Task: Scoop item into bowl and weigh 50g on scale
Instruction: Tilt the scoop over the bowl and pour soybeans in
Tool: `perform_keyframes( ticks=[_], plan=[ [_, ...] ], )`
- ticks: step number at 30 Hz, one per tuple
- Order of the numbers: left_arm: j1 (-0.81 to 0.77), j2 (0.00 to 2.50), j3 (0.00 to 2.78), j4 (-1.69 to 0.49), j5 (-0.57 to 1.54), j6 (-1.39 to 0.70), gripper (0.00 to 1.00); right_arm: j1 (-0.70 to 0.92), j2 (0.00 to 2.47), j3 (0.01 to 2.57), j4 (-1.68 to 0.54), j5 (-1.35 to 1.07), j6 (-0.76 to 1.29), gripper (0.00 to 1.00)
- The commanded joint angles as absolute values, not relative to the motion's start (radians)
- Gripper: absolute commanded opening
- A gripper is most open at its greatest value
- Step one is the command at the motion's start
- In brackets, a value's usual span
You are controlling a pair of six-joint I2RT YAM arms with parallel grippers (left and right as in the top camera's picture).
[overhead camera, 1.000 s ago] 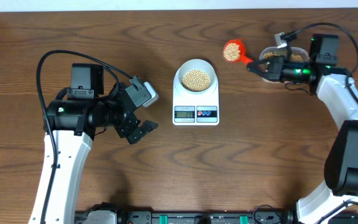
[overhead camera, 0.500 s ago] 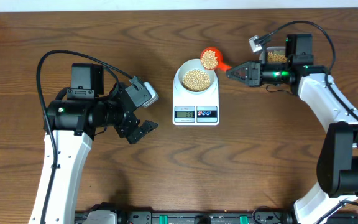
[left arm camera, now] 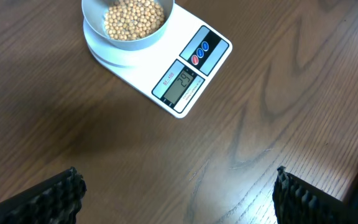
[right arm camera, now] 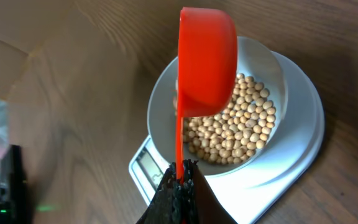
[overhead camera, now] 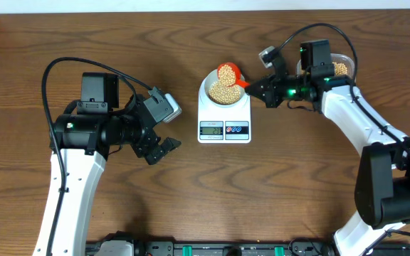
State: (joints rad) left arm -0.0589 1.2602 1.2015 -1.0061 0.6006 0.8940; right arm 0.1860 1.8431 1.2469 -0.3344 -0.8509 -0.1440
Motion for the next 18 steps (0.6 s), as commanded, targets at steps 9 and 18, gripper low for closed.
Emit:
perform_keyframes(
  ticks=[9, 18],
  plan=[
    [-0.054, 1.254, 1.229, -1.008, 0.617, 0.893, 0.99, 0.190, 1.853, 1.242, -0.332, -0.821, -0.287, 0.01],
    [-0.054, 1.254, 1.229, -1.008, 0.617, 0.893, 0.99, 0.189, 1.851, 1.242, -0.329, -0.818, -0.356, 0.01]
  ],
)
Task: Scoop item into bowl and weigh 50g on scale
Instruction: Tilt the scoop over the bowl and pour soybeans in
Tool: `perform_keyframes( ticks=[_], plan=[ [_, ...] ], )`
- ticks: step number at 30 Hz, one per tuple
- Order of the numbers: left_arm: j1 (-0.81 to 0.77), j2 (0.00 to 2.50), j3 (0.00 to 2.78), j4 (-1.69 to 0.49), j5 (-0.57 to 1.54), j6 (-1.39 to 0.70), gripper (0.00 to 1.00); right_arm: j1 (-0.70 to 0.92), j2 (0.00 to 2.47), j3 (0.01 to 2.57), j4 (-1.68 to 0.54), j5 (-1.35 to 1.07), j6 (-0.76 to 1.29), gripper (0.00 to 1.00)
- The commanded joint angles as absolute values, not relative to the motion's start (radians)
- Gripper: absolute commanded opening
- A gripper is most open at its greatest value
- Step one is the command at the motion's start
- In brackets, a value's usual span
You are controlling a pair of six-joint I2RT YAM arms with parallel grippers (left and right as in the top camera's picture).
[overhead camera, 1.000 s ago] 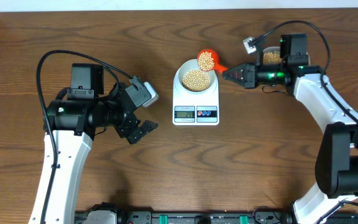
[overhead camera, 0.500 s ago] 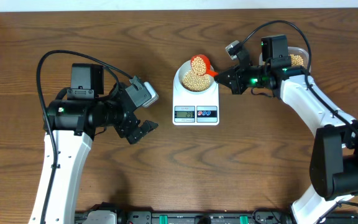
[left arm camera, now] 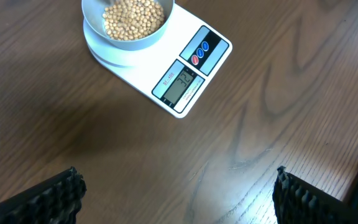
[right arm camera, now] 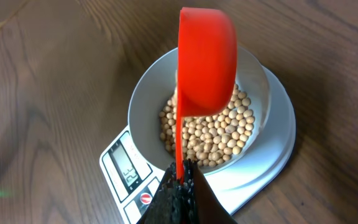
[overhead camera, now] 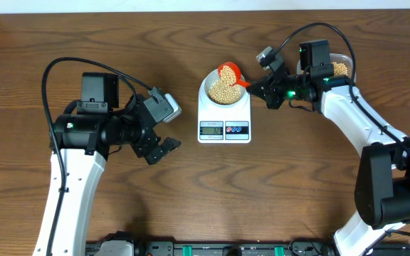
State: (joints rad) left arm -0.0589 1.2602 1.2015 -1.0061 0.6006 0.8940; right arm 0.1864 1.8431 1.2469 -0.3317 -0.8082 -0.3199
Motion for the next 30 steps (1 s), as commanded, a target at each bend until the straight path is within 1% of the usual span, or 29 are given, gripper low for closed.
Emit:
perform_keyframes(
  ticks=[1, 6, 11, 30],
  plan=[
    [-0.054, 1.254, 1.229, -1.008, 0.617, 0.893, 0.99, 0.189, 1.850, 1.242, -0.329, -0.821, -0.356, 0.01],
    [-0.054, 1.254, 1.229, -1.008, 0.617, 0.893, 0.99, 0.190, 1.846, 1.242, -0.330, -0.810, -0.373, 0.01],
    [-0.054, 1.254, 1.229, -1.008, 0.617, 0.893, 0.99, 0.190, 1.846, 1.242, -0.324, -0.730, -0.393, 0.01],
    [-0.054, 1.254, 1.229, -1.008, 0.617, 0.893, 0.99, 0.192, 1.846, 1.242, -0.283, -0.732, -0.410, 0.01]
  ],
)
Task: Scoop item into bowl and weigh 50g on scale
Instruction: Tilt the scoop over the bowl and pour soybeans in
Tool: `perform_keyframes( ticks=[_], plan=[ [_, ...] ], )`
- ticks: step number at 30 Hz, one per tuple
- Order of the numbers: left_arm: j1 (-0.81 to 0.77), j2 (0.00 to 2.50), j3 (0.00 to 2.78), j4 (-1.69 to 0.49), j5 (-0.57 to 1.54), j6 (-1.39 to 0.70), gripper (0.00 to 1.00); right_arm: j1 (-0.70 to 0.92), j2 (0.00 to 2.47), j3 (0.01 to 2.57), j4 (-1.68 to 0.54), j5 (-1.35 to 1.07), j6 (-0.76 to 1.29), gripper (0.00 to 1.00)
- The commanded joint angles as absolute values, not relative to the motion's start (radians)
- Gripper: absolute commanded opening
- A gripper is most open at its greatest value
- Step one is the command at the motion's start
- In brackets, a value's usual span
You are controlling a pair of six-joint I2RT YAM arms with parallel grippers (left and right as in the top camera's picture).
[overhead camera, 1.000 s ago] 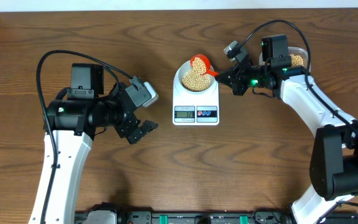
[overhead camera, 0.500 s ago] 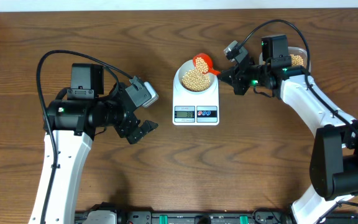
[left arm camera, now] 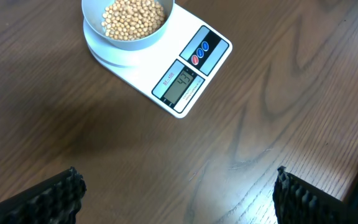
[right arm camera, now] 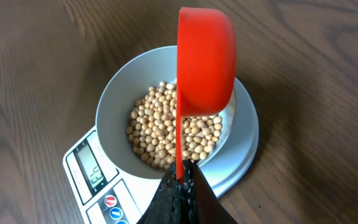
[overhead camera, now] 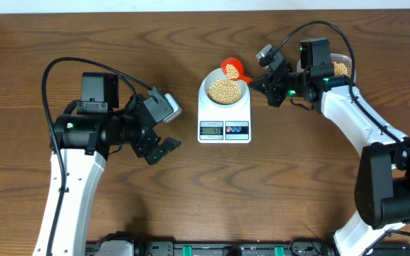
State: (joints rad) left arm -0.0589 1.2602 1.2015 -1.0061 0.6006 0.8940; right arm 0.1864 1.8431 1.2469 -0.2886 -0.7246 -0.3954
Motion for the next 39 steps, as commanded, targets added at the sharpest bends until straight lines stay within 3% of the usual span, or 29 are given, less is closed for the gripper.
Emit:
perform_keyframes(
  ticks=[1, 39],
  plan=[
    [-0.054, 1.254, 1.229, -1.008, 0.617, 0.893, 0.99, 0.192, 1.846, 1.242, -0.283, -0.732, -0.410, 0.01],
    [-0.054, 1.254, 1.229, -1.008, 0.617, 0.893, 0.99, 0.198, 1.795, 1.242, -0.278, -0.719, -0.409, 0.01]
  ],
)
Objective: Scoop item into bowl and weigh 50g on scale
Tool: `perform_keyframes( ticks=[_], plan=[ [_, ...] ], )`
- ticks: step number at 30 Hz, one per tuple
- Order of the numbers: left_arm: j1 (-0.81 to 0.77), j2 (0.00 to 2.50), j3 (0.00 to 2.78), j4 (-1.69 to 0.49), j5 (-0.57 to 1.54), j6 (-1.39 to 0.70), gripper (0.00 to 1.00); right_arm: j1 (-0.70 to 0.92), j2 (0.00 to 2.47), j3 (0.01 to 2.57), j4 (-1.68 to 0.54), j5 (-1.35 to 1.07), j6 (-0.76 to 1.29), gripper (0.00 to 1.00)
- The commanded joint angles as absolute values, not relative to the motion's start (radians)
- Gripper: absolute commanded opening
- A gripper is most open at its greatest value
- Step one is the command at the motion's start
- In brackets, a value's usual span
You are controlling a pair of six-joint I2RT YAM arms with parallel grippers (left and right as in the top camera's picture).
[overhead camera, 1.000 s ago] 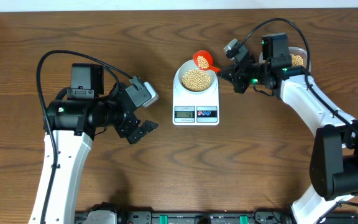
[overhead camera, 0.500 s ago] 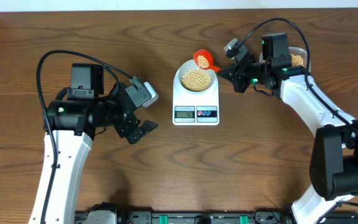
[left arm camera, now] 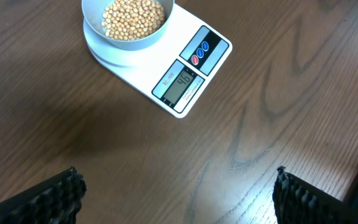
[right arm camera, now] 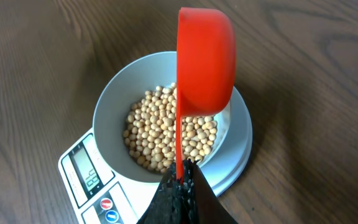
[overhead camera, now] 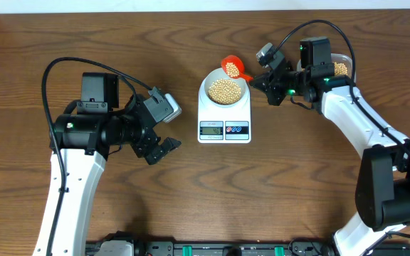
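A white bowl [overhead camera: 223, 89] of tan beans [right arm camera: 166, 127] sits on the white digital scale [overhead camera: 224, 114], whose display [left arm camera: 179, 81] is lit. My right gripper [right arm camera: 180, 177] is shut on the handle of a red scoop [right arm camera: 205, 59]. The scoop [overhead camera: 232, 67] hangs over the bowl's far right rim, and its inside is hidden from the wrist camera. My left gripper [left arm camera: 176, 190] hovers open over bare wood, well left of the scale, with nothing between its fingers [left arm camera: 55, 196].
A clear container of beans [overhead camera: 340, 67] stands at the back right, behind my right arm. The table's dark wood surrounds the scale on all sides. A black rail runs along the table's front edge [overhead camera: 212, 249].
The scoop has shifted very slightly back and up over the bowl's rim. The scale's reading has changed. My left arm has not moved.
My right gripper held the red scoop low over the bowl's middle. Then it had drawn a little towards the far right rim. By the last moment it stood higher over that rim, where it stays now. The scale's digits changed between moments. My left gripper stayed open.
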State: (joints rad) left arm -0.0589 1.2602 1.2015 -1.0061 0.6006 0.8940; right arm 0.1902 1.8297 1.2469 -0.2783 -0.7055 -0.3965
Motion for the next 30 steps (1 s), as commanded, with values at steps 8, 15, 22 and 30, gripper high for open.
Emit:
perform_keyframes(
  ticks=[8, 15, 22, 30],
  plan=[
    [-0.054, 1.254, 1.229, -1.008, 0.617, 0.893, 0.99, 0.200, 1.773, 1.242, -0.309, -0.690, -0.417, 0.01],
    [-0.054, 1.254, 1.229, -1.008, 0.617, 0.893, 0.99, 0.211, 1.772, 1.242, -0.323, -0.688, -0.420, 0.01],
    [-0.054, 1.254, 1.229, -1.008, 0.617, 0.893, 0.99, 0.211, 1.771, 1.242, -0.332, -0.698, -0.420, 0.01],
    [-0.054, 1.254, 1.229, -1.008, 0.617, 0.893, 0.99, 0.211, 1.771, 1.242, -0.332, -0.698, -0.420, 0.01]
  ],
)
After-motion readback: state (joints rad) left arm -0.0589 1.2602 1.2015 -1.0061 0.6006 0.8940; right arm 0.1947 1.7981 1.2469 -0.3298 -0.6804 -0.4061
